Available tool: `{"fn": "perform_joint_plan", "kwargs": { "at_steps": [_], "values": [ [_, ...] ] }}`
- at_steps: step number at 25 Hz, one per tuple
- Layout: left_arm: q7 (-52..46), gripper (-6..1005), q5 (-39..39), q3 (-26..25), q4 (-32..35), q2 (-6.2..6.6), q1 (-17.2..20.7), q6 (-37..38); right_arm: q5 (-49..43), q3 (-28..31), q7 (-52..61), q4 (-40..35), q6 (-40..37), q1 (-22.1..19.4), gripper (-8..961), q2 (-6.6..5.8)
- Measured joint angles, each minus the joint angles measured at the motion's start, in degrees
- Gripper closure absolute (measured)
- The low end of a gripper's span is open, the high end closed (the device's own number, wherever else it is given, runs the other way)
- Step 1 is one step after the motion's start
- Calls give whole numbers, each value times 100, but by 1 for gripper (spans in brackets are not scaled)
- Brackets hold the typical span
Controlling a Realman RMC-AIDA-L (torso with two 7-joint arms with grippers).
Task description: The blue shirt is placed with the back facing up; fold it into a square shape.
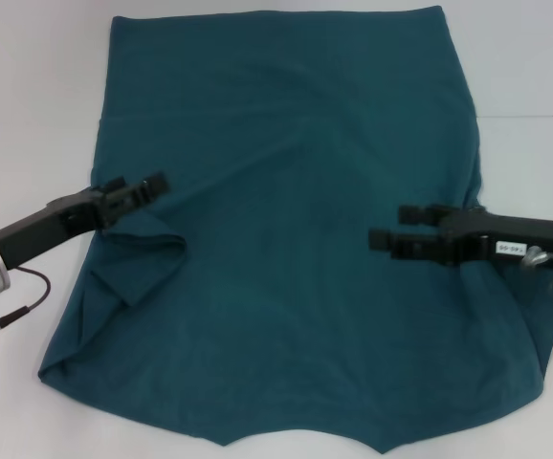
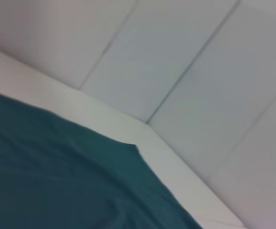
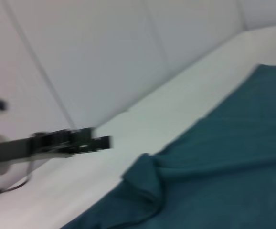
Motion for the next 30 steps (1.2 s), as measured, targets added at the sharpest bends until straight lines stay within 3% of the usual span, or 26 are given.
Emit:
{"fn": "perform_joint_plan", "kwargs": {
  "at_steps": [6,23,30],
  "values": [
    [776,66,-25,7,-182,0,0,504,3,15,435,-43,84,-94,30,-131],
    [1093,67,-10,73,-321,6,-32,794,-25,70,992,-67,168,-322,62,-295],
    [1302,66,27,250,-321,9,-40,859,-81,58,2096,-75,550,-459,76,-472]
  ]
}}
